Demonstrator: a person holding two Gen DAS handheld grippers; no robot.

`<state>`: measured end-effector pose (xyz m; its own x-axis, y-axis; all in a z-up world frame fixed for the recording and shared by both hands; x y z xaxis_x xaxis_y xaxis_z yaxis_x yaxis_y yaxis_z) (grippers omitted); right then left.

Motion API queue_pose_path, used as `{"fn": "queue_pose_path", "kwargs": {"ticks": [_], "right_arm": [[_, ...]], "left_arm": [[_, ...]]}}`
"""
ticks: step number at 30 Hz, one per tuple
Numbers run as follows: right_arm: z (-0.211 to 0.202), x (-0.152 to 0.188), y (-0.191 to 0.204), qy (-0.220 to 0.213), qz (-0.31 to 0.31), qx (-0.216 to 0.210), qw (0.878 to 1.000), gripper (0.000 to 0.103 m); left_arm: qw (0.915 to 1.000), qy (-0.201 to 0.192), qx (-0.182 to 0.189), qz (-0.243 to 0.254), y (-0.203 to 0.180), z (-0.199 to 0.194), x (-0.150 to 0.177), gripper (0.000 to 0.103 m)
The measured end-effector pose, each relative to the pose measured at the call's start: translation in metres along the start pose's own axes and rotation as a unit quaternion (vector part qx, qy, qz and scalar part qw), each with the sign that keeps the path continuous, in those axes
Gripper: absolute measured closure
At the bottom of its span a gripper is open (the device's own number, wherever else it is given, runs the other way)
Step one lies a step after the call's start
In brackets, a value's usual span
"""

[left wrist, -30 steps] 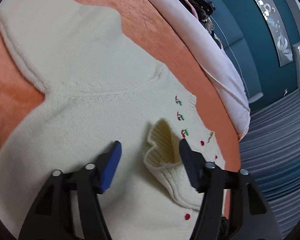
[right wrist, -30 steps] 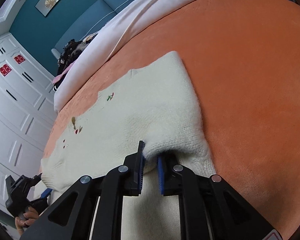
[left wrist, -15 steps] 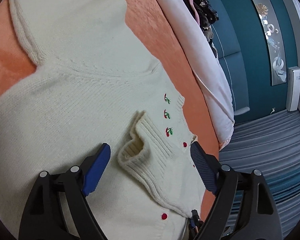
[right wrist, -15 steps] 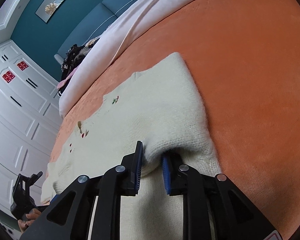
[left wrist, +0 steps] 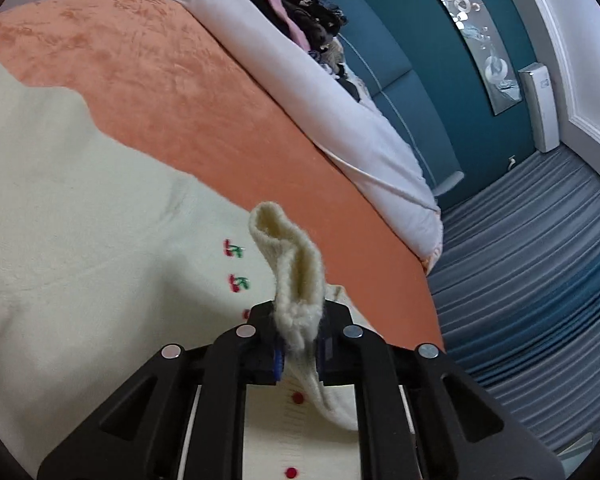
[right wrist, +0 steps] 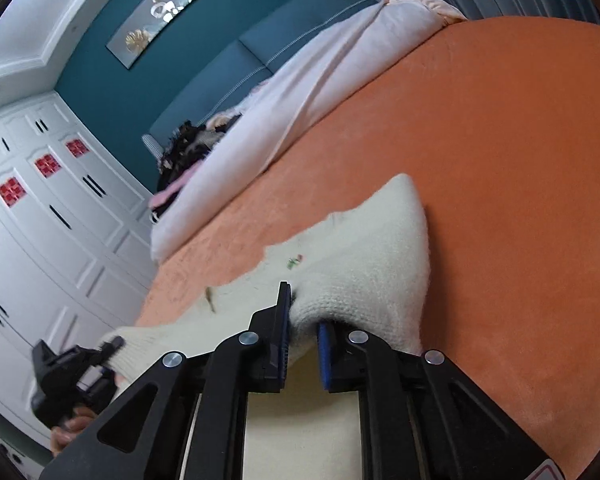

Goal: Fold small clothes

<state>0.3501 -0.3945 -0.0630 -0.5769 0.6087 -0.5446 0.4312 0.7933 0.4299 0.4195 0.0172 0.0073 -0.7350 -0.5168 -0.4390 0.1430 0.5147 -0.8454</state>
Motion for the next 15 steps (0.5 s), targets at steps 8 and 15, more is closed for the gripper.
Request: {"fn": "queue_pose_path", "kwargs": {"ticks": [8, 15], "right_arm": [[-0.028, 0.016, -0.014, -0.003, 0.003, 0.051, 0.999, 0.085], [-0.033, -0.007, 0.046, -0.064, -0.113, 0.068, 0.989, 0.089]], "left_arm": [[0.9982, 0.026, -0.052, -0.014, 0.064, 0.007, 0.047, 0.092], [0.9984, 0.013, -0.051, 0.020, 0.063, 0.006, 0.051, 0.091]]}}
Point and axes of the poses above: each gripper's, at about its wrist camera, not at the fingertips, and z roughly the way its jaws point, y to its left, x to its underside, the point moved 3 cm from there along z, roughly the way its jaws point, and after that the axes turned 14 degrees about x, right-handed, at the moved point
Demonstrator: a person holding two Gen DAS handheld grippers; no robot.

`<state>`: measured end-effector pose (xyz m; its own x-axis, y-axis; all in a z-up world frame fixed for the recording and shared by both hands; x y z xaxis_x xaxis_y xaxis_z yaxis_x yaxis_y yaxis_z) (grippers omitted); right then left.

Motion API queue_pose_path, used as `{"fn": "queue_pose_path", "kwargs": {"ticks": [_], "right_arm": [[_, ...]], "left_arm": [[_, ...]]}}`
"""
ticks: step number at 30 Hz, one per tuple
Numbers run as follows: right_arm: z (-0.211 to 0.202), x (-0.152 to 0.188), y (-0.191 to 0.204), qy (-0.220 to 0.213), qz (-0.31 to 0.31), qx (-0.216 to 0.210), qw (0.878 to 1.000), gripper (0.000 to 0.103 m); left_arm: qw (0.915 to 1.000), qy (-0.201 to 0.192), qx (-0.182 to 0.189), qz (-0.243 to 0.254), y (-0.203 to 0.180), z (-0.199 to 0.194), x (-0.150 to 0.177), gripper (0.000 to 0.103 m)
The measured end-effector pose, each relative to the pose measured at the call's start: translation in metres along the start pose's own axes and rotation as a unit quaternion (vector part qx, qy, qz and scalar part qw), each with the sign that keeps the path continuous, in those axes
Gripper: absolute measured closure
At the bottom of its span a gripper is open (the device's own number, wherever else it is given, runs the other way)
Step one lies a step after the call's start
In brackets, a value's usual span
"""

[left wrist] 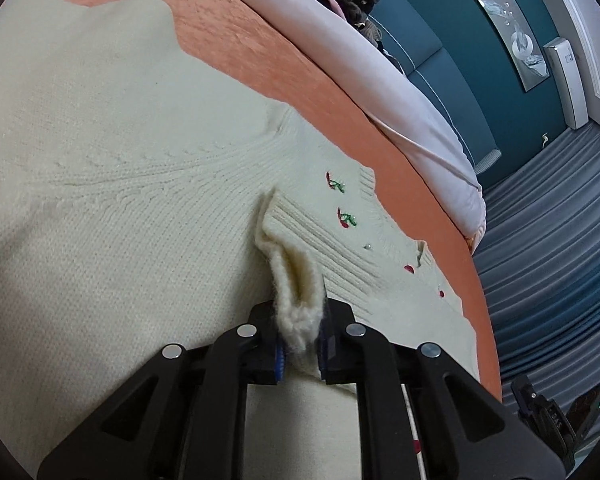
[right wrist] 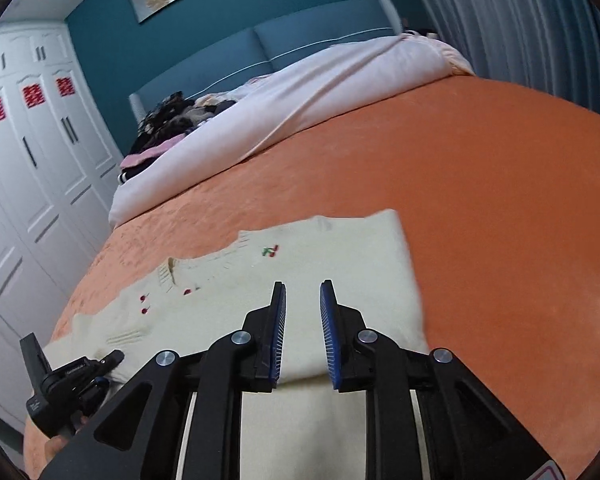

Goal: Fold small clothes

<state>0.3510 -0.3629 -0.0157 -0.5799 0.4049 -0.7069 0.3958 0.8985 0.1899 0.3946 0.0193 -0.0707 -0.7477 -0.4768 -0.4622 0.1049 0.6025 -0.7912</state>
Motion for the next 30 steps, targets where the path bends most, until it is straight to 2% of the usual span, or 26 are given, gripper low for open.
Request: {"fn": "queue_pose_path", "kwargs": {"ticks": [2, 3, 4, 6, 7, 8, 9, 10, 12, 14, 15, 18, 19, 20, 22, 23, 26, 27, 28, 29, 30], "right_arm": [[0.047, 0.014, -0.004, 0.073, -0.005, 0.042, 0.996, 0.091], [0.062, 0.024, -0.012, 0.094, 0.004, 0.040, 0.995, 0.098], [0.057, 0.025, -0.020, 0.077, 0.023, 0.024, 0.996, 0.098], [0.038, 0.023, -0.026, 0.075, 0.041, 0.031, 0.996, 0.098], [0.023, 0.026, -0.028, 0.059, 0.047, 0.030, 0.997, 0.096], [0.008, 0.032, -0.029, 0.043, 0.048, 0.018, 0.998, 0.087], [-0.005, 0.040, -0.029, 0.034, 0.043, 0.006, 0.998, 0.082], [-0.013, 0.050, -0.028, 0.034, 0.033, -0.002, 0.999, 0.081], [-0.021, 0.074, -0.027, 0.049, 0.010, -0.011, 0.999, 0.076], [-0.021, 0.091, -0.029, 0.079, 0.017, -0.026, 0.996, 0.070], [-0.023, 0.092, -0.031, 0.078, 0.026, -0.030, 0.996, 0.070], [-0.017, 0.096, -0.032, 0.088, 0.033, -0.041, 0.995, 0.064], [-0.015, 0.096, -0.028, 0.087, 0.027, -0.038, 0.995, 0.064], [-0.016, 0.097, -0.026, 0.086, 0.018, -0.037, 0.995, 0.060], [-0.016, 0.099, -0.019, 0.082, 0.003, -0.036, 0.996, 0.053], [-0.015, 0.099, -0.016, 0.081, -0.006, -0.037, 0.996, 0.046], [-0.014, 0.101, -0.010, 0.080, -0.024, -0.031, 0.996, 0.039], [-0.014, 0.102, -0.008, 0.079, -0.027, -0.034, 0.996, 0.035], [-0.014, 0.102, -0.007, 0.079, -0.029, -0.034, 0.996, 0.034], [-0.014, 0.102, -0.007, 0.079, -0.031, -0.034, 0.996, 0.034], [-0.013, 0.102, -0.007, 0.079, -0.031, -0.035, 0.996, 0.033]], "left_arm": [[1.0000, -0.002, 0.001, 0.002, -0.001, 0.000, 0.001, 0.091], [1.0000, -0.003, 0.002, 0.002, -0.001, 0.000, 0.000, 0.091], [1.0000, -0.003, 0.003, 0.002, -0.001, -0.001, 0.000, 0.091], [0.9998, -0.006, 0.013, -0.011, 0.000, -0.006, -0.001, 0.090], [0.9996, -0.008, 0.016, -0.020, -0.001, -0.012, -0.003, 0.088], [0.9992, -0.017, 0.019, -0.031, 0.000, -0.024, -0.006, 0.084], [0.9983, -0.033, 0.026, -0.040, 0.003, -0.041, -0.010, 0.070], [0.9965, -0.057, 0.033, -0.051, 0.007, -0.062, -0.016, 0.055], [0.9918, -0.109, 0.010, -0.067, 0.026, -0.107, -0.035, 0.042], [0.9823, -0.158, -0.041, -0.092, 0.057, -0.154, -0.063, 0.031], [0.9747, -0.185, -0.068, -0.106, 0.075, -0.177, -0.078, 0.025], [0.9445, -0.246, -0.155, -0.153, 0.136, -0.240, -0.123, 0.022], [0.9322, -0.261, -0.177, -0.178, 0.158, -0.257, -0.136, 0.022], [0.9239, -0.272, -0.179, -0.201, 0.177, -0.269, -0.146, 0.022], [0.9159, -0.287, -0.165, -0.226, 0.198, -0.280, -0.163, 0.023], [0.9155, -0.287, -0.171, -0.224, 0.200, -0.279, -0.171, 0.023], [0.9266, -0.238, -0.213, -0.199, 0.198, -0.255, -0.189, 0.028], [0.9264, -0.227, -0.230, -0.192, 0.196, -0.250, -0.193, 0.041], [0.9273, -0.222, -0.234, -0.190, 0.195, -0.249, -0.196, 0.066], [0.9306, -0.214, -0.223, -0.196, 0.194, -0.248, -0.200, 0.085], [0.9325, -0.210, -0.209, -0.207, 0.189, -0.246, -0.203, 0.093]]}}
Point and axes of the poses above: each gripper's, at about its wrist camera, not at the fingertips, and z roughly the way its jaws point, y to its left, x to its underside, the point moved 3 cm from there along z, roughly the way its jaws point, and after that the axes turned 14 degrees about x, right-handed, at the moved point
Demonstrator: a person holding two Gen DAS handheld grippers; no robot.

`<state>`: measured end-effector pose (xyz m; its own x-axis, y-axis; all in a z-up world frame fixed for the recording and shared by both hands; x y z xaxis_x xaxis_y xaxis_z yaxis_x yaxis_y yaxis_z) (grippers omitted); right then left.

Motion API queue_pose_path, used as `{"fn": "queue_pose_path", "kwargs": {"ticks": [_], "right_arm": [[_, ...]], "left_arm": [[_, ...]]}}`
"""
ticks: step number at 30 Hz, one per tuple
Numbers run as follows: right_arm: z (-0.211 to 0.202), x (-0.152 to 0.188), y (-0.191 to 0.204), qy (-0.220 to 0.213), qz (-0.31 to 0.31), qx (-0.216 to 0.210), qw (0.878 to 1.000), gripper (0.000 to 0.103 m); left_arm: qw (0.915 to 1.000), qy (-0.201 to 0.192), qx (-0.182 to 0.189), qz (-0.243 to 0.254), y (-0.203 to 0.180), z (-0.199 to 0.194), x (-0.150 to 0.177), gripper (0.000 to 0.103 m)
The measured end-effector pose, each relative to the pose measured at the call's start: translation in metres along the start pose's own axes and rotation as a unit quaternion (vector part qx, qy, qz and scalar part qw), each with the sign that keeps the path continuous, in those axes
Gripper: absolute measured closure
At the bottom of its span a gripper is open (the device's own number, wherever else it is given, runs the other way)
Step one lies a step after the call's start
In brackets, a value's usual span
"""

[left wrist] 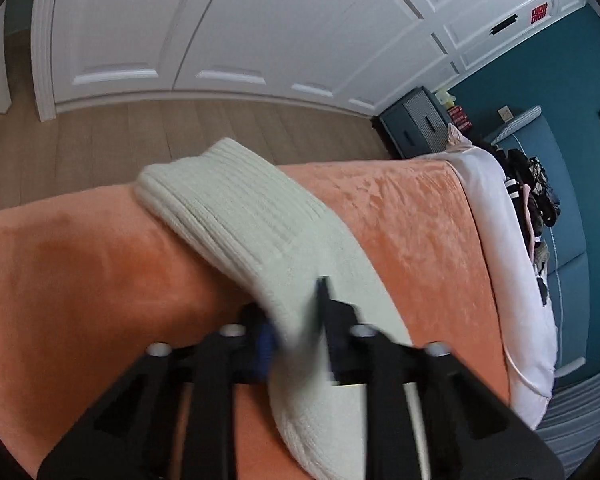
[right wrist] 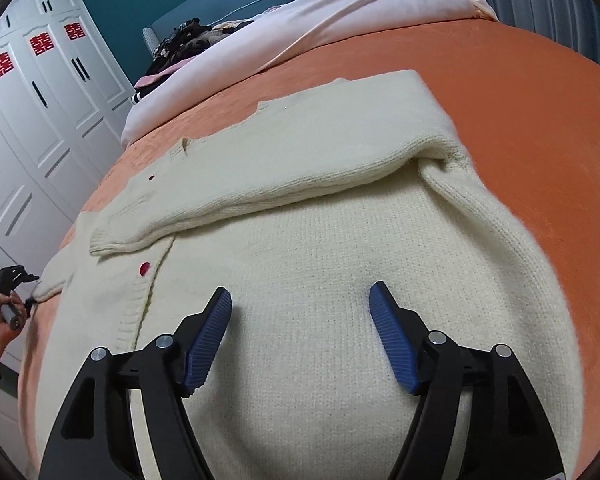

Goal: Fold small clothes

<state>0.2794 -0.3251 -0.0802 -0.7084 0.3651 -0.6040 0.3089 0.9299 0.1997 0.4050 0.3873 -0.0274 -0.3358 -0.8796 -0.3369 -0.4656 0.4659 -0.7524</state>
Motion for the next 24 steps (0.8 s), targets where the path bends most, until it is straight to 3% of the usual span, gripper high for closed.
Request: {"fn": "queue_pose_path", "kwargs": {"ticks": [2, 5, 8, 11, 14, 16, 18, 21, 24], "right_arm": [[0.001, 0.001, -0.001, -0.001, 0.002, -0.005, 1.000, 0.032], [0.000, 0.001, -0.004, -0.003, 0.010, -0.017, 1.000, 0.032], [-0.001, 0.001, -0.007, -0.004, 0.018, -0.027, 0.999, 0.032], [-0.002, 0.000, -0.009, -0.004, 0.023, -0.033, 0.999, 0.032], [-0.003, 0.000, -0.009, -0.004, 0.026, -0.037, 0.999, 0.032], [-0.003, 0.000, -0.011, -0.003, 0.029, -0.042, 0.999, 0.032], [-0.004, -0.001, -0.013, -0.003, 0.034, -0.049, 0.998, 0.032], [-0.006, -0.001, -0.016, -0.004, 0.045, -0.063, 0.997, 0.032], [-0.016, -0.008, -0.018, -0.009, 0.057, -0.053, 0.997, 0.034]], "left_arm": [[0.9992, -0.021, 0.032, 0.010, -0.023, -0.018, 0.004, 0.093], [0.9881, -0.015, 0.110, 0.106, -0.107, -0.045, 0.037, 0.094], [0.9585, 0.032, 0.206, 0.195, -0.197, -0.067, 0.112, 0.093], [0.9216, 0.126, 0.276, 0.242, -0.256, -0.068, 0.219, 0.092], [0.8978, 0.233, 0.271, 0.258, -0.258, -0.040, 0.337, 0.084], [0.9027, 0.277, 0.224, 0.241, -0.230, -0.023, 0.394, 0.069], [0.9188, 0.282, 0.195, 0.195, -0.195, -0.019, 0.419, 0.060], [0.9415, 0.257, 0.172, 0.133, -0.155, -0.025, 0.414, 0.047], [0.9572, 0.209, 0.156, 0.125, -0.135, -0.034, 0.371, 0.044]]}}
Point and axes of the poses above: each gripper's, at about its wrist camera, not at the fingertips, and z roughly the way its jaws point, y to its left, x to its underside, the point moved 3 cm from there along z, roughly the way its jaws point, and after that the axes turned 14 degrees about x, right-handed, at the moved point
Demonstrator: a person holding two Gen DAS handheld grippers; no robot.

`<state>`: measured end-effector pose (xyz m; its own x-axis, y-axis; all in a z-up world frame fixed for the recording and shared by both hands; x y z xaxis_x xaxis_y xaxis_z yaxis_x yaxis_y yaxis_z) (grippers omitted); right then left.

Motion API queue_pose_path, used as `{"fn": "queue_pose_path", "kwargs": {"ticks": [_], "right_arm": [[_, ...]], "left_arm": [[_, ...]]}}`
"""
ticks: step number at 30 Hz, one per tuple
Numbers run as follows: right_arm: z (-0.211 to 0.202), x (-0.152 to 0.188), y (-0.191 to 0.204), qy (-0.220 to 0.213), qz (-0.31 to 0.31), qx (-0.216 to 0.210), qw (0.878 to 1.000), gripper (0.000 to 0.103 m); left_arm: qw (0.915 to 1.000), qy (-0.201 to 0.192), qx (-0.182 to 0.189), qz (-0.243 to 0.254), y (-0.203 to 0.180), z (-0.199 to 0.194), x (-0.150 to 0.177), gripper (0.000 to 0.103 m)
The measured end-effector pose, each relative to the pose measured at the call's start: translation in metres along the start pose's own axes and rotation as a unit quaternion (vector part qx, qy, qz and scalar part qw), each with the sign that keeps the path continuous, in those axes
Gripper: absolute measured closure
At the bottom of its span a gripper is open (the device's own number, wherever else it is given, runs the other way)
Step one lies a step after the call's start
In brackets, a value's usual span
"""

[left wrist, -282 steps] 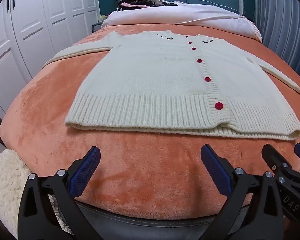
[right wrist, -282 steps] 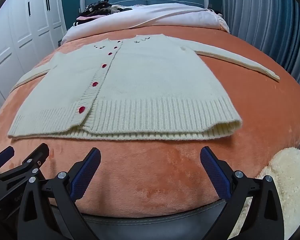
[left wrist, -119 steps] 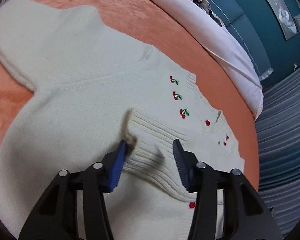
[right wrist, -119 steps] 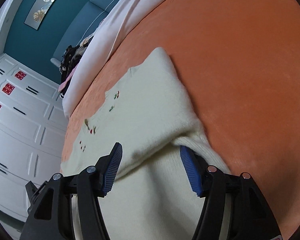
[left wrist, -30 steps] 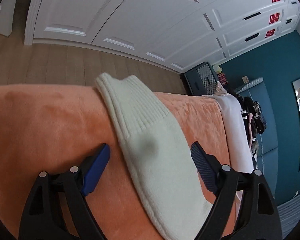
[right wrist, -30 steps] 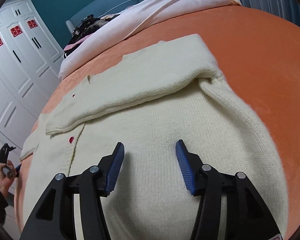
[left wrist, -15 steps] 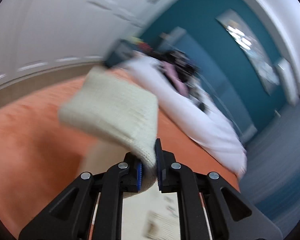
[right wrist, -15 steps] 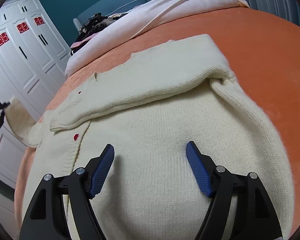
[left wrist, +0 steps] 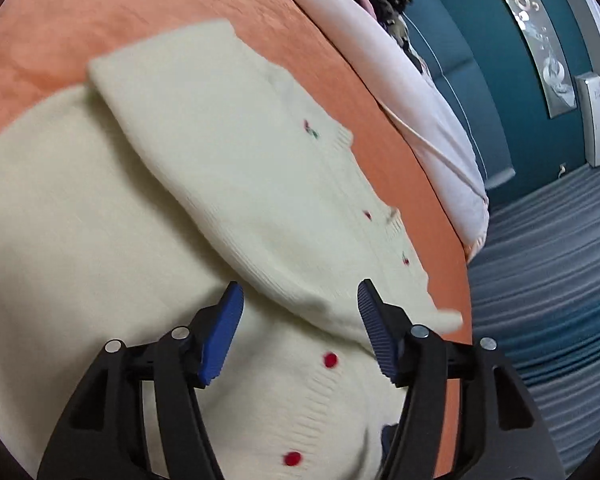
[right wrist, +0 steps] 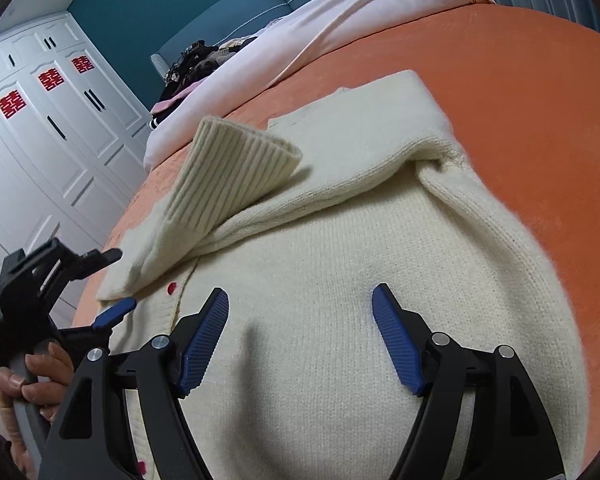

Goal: Fold small clothes

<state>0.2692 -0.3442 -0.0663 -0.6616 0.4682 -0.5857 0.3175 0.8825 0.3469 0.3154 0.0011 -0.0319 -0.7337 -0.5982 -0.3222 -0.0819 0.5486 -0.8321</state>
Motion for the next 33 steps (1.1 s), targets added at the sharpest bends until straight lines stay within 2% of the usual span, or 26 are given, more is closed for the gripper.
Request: {"fn": "queue_pose_path", "kwargs": {"ticks": [2, 4, 8, 10, 11, 12, 13, 14, 15, 16, 19, 21, 23, 24, 26, 27, 28, 30, 33], "right_arm": [[-0.012, -0.012, 0.001, -0.021, 0.026, -0.021, 0.999, 0.032], [-0.013, -0.029, 0.003, -0.018, 0.061, -0.049, 0.997, 0.031], [0.015, -0.052, 0.016, 0.037, 0.107, -0.076, 0.991, 0.031], [0.033, -0.055, 0.028, 0.059, 0.096, -0.057, 0.992, 0.031], [0.043, -0.053, 0.034, 0.072, 0.086, -0.048, 0.993, 0.038], [0.052, -0.052, 0.041, 0.086, 0.074, -0.036, 0.993, 0.068], [0.058, -0.050, 0.048, 0.099, 0.056, -0.022, 0.993, 0.089], [0.055, -0.053, 0.057, 0.090, 0.037, -0.015, 0.995, 0.092], [0.043, -0.062, 0.067, 0.062, 0.014, -0.017, 0.998, 0.093], [0.027, -0.072, 0.079, 0.032, -0.011, -0.027, 0.999, 0.094], [-0.029, -0.114, 0.109, -0.067, -0.047, -0.069, 0.994, 0.094], [-0.041, -0.136, 0.105, -0.100, -0.039, -0.078, 0.991, 0.095], [-0.015, -0.137, 0.085, -0.089, -0.048, -0.038, 0.994, 0.095], [0.016, -0.130, 0.069, -0.054, -0.048, -0.002, 0.997, 0.095], [0.082, -0.105, 0.029, 0.055, -0.020, 0.057, 0.997, 0.095], [0.091, -0.093, 0.020, 0.065, -0.015, 0.048, 0.997, 0.095], [0.085, -0.091, 0.018, 0.042, -0.020, 0.037, 0.998, 0.096], [0.081, -0.089, 0.022, 0.036, -0.029, 0.039, 0.998, 0.095], [0.085, -0.089, 0.023, 0.027, -0.048, 0.040, 0.998, 0.097]], "left_arm": [[0.9993, -0.034, -0.014, 0.001, 0.014, -0.018, -0.025, 0.039], [0.9976, -0.062, -0.027, -0.014, 0.027, -0.030, -0.058, 0.039], [0.9932, -0.072, -0.023, -0.088, 0.062, -0.039, -0.086, 0.038], [0.9900, -0.065, -0.007, -0.125, 0.078, -0.039, -0.089, 0.038], [0.9894, -0.065, -0.004, -0.130, 0.082, -0.037, -0.086, 0.038], [0.9900, -0.067, -0.003, -0.124, 0.081, -0.036, -0.086, 0.038], [0.9910, -0.065, -0.001, -0.117, 0.079, -0.034, -0.088, 0.041], [0.9922, -0.059, 0.008, -0.109, 0.076, -0.032, -0.089, 0.047], [0.9927, -0.057, 0.017, -0.104, 0.071, -0.029, -0.091, 0.065], [0.9930, -0.065, 0.021, -0.097, 0.066, -0.033, -0.095, 0.072], [0.9937, -0.093, 0.044, -0.045, 0.044, -0.038, -0.107, 0.077], [0.9949, -0.091, 0.040, -0.016, 0.037, -0.030, -0.109, 0.077], [0.9974, -0.067, 0.025, -0.012, 0.046, -0.014, -0.101, 0.077], [0.9983, -0.057, 0.002, -0.011, 0.055, -0.007, -0.093, 0.081], [0.9987, -0.043, -0.025, -0.014, 0.073, 0.005, -0.080, 0.084], [0.9983, -0.054, -0.022, 0.003, 0.075, 0.004, -0.076, 0.088], [0.9976, -0.059, -0.023, 0.026, 0.071, 0.003, -0.072, 0.088], [0.9958, -0.060, -0.031, 0.061, 0.069, 0.003, -0.068, 0.088], [0.9951, -0.068, -0.021, 0.069, 0.071, 0.003, -0.064, 0.087]]}}
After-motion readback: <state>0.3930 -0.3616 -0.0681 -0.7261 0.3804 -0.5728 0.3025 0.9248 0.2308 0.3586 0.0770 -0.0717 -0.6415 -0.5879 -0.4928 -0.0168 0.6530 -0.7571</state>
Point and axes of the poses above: each gripper's, at about its wrist camera, not at the fingertips, and z roughly the way its jaws point, y to its left, x to its underside, the point moved 3 cm from there along z, roughly the way its jaws point, and after that the axes turned 14 degrees about x, right-handed, at the moved point
